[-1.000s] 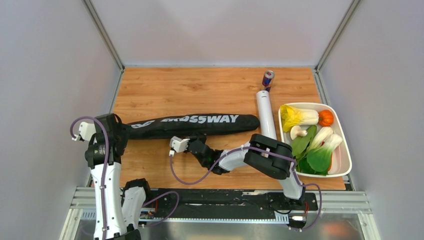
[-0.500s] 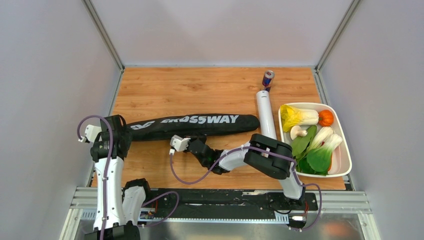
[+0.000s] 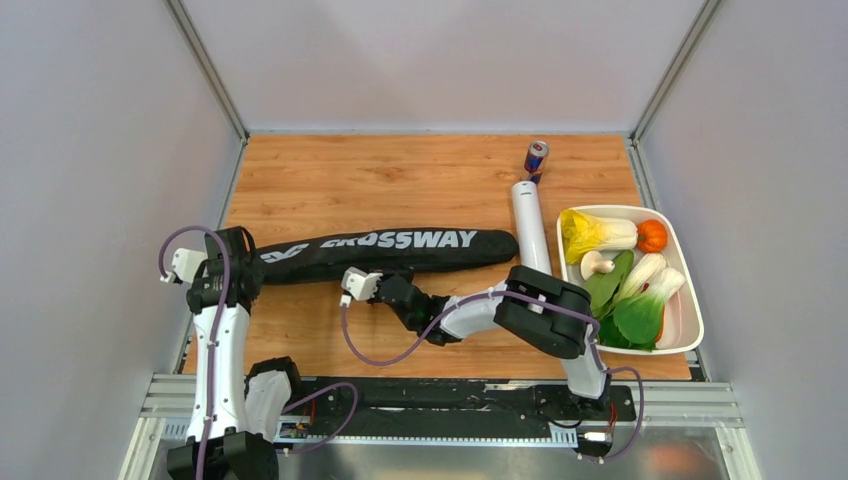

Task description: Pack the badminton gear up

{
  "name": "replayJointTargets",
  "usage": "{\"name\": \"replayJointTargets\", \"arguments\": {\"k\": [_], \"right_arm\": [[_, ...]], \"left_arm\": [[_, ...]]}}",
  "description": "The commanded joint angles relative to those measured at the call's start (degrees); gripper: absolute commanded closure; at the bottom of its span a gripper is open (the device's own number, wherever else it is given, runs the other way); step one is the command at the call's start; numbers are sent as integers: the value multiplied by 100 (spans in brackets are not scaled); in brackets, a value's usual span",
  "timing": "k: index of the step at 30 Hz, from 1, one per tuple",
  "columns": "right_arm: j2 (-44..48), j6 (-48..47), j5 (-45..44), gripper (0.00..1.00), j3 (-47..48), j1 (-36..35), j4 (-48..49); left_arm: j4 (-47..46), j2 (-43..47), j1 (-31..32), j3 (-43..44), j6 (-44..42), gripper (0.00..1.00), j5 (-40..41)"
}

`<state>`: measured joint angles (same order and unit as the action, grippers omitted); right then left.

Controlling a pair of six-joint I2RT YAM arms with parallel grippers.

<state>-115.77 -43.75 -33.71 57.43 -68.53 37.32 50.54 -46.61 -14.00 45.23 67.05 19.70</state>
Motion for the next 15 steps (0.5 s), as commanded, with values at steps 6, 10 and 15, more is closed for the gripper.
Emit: {"name": "replayJointTargets", "arguments": {"k": [6,10,15], "right_arm": [[1036,1184,1353,53,119,5,-966],[1570,1547,1926,37,137,-7,-1544],[1958,1713,2345,35,291,-2,-1806]], "left_arm": [[-303,93,-59,-129,112,100,-346],[-397,98,-64,-146,126,100,-561],[-481,113,-59,-249,164,100,-670]]}}
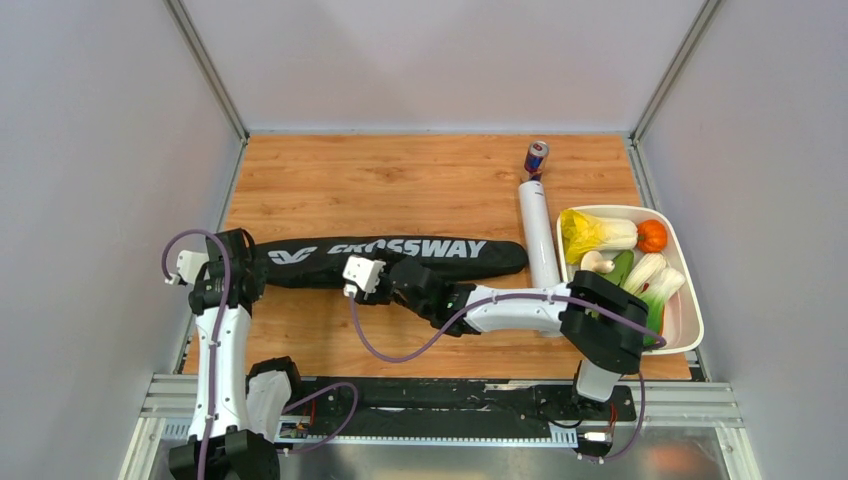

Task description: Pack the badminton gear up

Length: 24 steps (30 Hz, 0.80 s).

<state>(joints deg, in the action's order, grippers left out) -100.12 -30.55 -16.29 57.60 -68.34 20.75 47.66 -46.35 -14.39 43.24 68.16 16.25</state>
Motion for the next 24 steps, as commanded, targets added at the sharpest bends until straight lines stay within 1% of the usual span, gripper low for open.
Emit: {"name": "replayJointTargets", "arguments": {"k": [1,3,6,11,15,20,21,22,23,24], "right_arm": [[434,388,575,35,284,-18,-109],[382,310,406,34,333,-22,4],[201,224,320,32,518,-14,-144],[82,318,694,25,537,14,-389],[-142,442,973,28,691,143,-568],[-543,578,1273,42,1003,425,-622],[-631,562,1248,46,1063,450,-632],[-668,537,1248,52,1116,459,-648],[-674,529,1236,63,1163,472,-674],[-650,528,1239,77,1199,464,-704]], "left_arm": [[-190,98,-20,-60,52,100,-307],[-195,118,-15,-88,50,100,-291],[-182,158,-18,-119,66,100,-286],[-173,204,-20,-135,62,100,-281],[-211,243,-20,-215,90,100,-338],[-221,256,-20,-260,106,100,-403],[-219,258,-20,-270,108,100,-403],[-221,266,-20,-271,107,100,-399],[-228,273,-20,-279,108,100,-392],[-225,279,-15,-280,103,100,-365]]}}
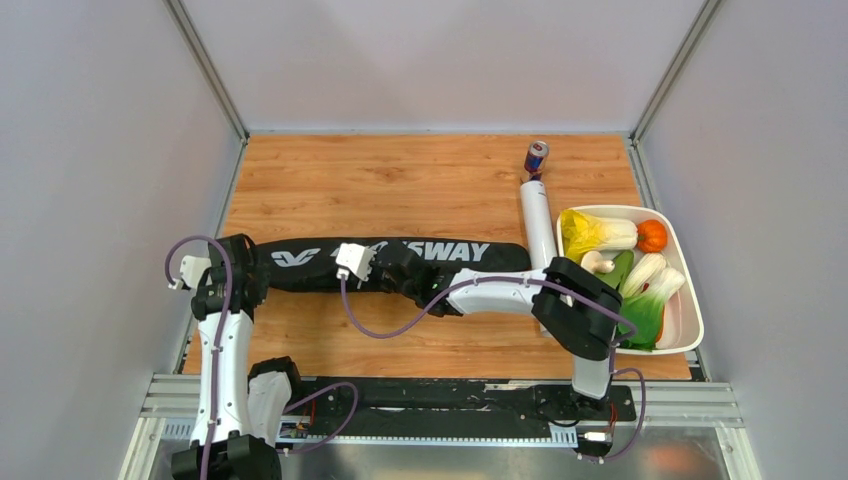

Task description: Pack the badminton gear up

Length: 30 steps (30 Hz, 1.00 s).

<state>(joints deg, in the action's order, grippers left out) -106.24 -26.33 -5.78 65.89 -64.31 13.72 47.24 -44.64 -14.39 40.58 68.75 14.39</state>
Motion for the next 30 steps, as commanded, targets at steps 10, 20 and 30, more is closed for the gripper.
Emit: {"name": "replayJointTargets", "arguments": {"k": [10,20,30], "right_arm": [[910,895,1653,100,62,-171,-510],[767,1340,2385,100,-529,-471,-46],[1228,2196,-218,100,-224,-476,1040]], "left_arm": [[-256,144,-20,-119,175,100,-153],[-307,264,-20,-254,311,100,-112],[-291,428,-20,-441,349,100,-75]]}}
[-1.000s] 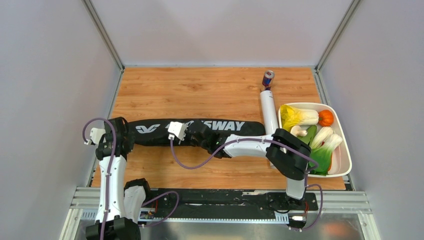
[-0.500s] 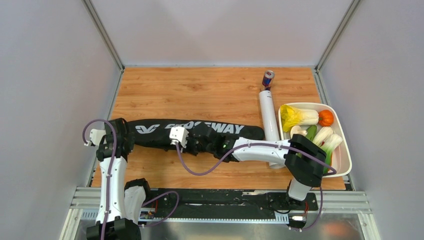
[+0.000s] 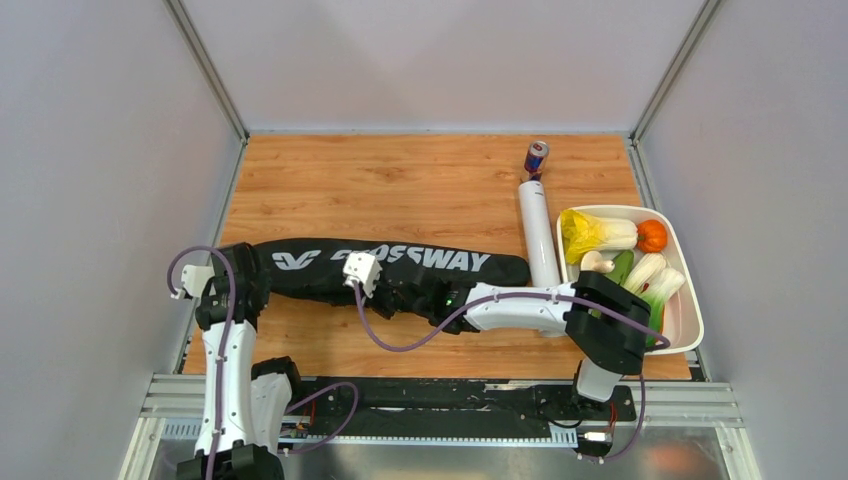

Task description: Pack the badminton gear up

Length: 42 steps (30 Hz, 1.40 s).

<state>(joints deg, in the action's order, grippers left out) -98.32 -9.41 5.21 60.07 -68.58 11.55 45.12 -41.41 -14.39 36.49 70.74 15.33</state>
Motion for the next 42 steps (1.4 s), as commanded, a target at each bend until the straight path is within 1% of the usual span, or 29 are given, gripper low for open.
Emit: {"name": "replayJointTargets", "arguments": {"k": [1,5,7,11,16,19,22,25,28,31,33,35,36,38,40,42], "right_arm": [[474,479,-1465,100,441,-49,1355],[349,306,-1926,100,890,-47,1382],[235,234,-1963,100,1055,-51,1332],[199,238,-1699,100,1107,-60,1408],[395,255,-1387,100,1069,-83,1515],[449,63,-892,100,1111,-113,1340],[386,-136,-1177,100,1080,-126,1288],[-76,-299,-1868,100,1255,-14,1168],[-636,-301,-2239,92,1606,189,880],[-1114,-360,-2297,76,1834,328,840],[-1501,-249,-2249,72,2191,444,493],[-1820,-52,-2200,71,2650,484,4],[-1887,43,-2088,69,2785,480,-199],[-1860,218,-1647,62,2849,479,-451],[-1648,331,-1216,54,2651,477,-494],[-1315,396,-902,48,2286,477,-473]], "left_arm": [[-75,102,-20,-53,146,100,-166],[-105,97,-21,-118,150,100,-228],[-116,104,-20,-147,143,100,-240],[-175,110,-15,-226,110,100,-254],[-266,102,-20,-349,92,100,-250],[-298,85,-20,-351,105,100,-282],[-295,77,-21,-317,122,100,-347],[-223,105,-20,-267,145,100,-441],[-155,169,-20,-264,150,100,-549],[-20,178,-20,-272,216,100,-660],[53,201,-19,-303,360,100,-766],[91,245,-20,-379,581,100,-899],[92,259,-20,-432,660,100,-944],[114,305,-20,-455,852,100,-1034],[236,305,-20,-410,1073,100,-1025],[437,258,-20,-285,1207,100,-931]]}}
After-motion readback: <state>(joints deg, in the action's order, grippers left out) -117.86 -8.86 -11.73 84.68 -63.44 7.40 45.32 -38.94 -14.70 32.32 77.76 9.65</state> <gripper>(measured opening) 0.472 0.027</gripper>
